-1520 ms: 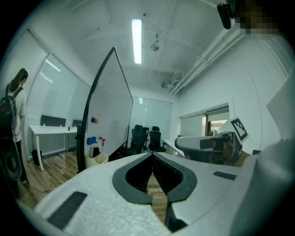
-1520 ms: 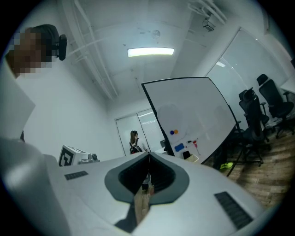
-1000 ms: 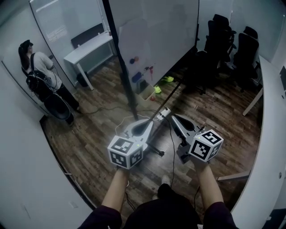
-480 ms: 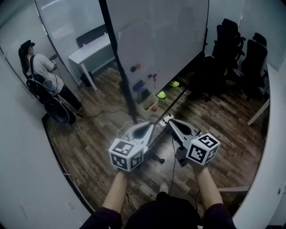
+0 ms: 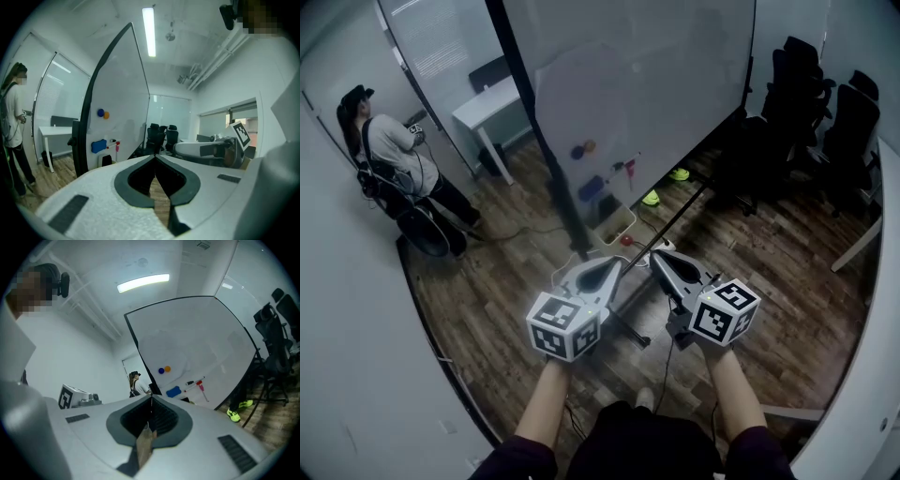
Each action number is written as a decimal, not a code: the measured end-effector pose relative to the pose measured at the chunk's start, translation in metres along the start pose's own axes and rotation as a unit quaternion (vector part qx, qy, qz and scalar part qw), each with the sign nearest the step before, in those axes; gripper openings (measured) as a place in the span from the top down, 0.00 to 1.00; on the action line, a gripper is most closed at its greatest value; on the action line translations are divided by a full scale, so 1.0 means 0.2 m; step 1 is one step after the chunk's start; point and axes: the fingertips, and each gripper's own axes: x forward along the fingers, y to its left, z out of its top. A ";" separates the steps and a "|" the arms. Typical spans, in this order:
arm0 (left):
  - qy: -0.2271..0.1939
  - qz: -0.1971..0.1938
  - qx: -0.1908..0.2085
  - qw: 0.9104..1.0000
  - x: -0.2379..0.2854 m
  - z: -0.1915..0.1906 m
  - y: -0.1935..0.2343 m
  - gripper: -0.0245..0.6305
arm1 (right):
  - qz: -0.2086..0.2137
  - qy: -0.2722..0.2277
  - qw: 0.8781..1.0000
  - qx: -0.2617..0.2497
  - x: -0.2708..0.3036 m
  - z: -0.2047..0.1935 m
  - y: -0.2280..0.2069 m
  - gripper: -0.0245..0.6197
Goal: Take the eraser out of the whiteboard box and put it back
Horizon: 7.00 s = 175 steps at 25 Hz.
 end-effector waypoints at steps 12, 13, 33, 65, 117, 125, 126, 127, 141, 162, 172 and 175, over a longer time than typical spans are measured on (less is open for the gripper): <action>0.013 0.010 -0.008 1.000 0.11 -0.03 0.16 0.96 | 0.004 0.012 1.000 0.019 0.15 -0.03 -0.13 0.95; 0.014 0.011 -0.009 1.000 0.12 -0.03 0.17 0.96 | 0.004 0.013 1.000 0.019 0.17 -0.04 -0.14 0.95; 0.030 0.002 -0.035 0.999 0.32 -0.12 0.48 0.96 | -0.017 0.033 0.999 0.027 0.48 -0.13 -0.35 0.95; 0.037 0.027 -0.072 0.996 0.51 -0.17 0.78 0.96 | -0.020 0.089 0.996 0.007 0.84 -0.23 -0.59 0.95; 0.008 0.070 -0.093 0.993 0.43 -0.08 0.89 0.96 | -0.017 0.066 0.997 -0.043 1.00 0.06 -0.60 0.61; 0.003 0.068 -0.085 0.994 0.46 -0.04 0.85 0.96 | -0.017 0.040 0.998 -0.035 0.92 0.14 -0.60 0.61; 0.003 0.069 -0.084 0.994 0.46 -0.03 0.84 0.96 | -0.016 0.035 0.999 -0.035 0.91 0.16 -0.60 0.61; 0.001 0.070 -0.083 0.994 0.46 -0.02 0.83 0.96 | -0.015 0.030 0.999 -0.037 0.89 0.18 -0.59 0.61; -0.026 0.100 -0.063 0.993 0.41 0.10 0.54 0.96 | 0.014 -0.020 0.999 -0.039 0.55 0.34 -0.55 0.61; -0.019 0.042 -0.028 0.999 0.25 0.12 0.44 0.96 | -0.028 -0.078 0.996 -0.043 0.42 0.36 -0.39 0.61; -0.025 0.024 -0.036 0.999 0.19 0.09 0.45 0.96 | -0.046 -0.089 0.993 -0.057 0.38 0.35 -0.33 0.61; -0.027 0.020 -0.036 0.999 0.17 0.08 0.44 0.96 | -0.051 -0.091 0.993 -0.060 0.37 0.34 -0.31 0.61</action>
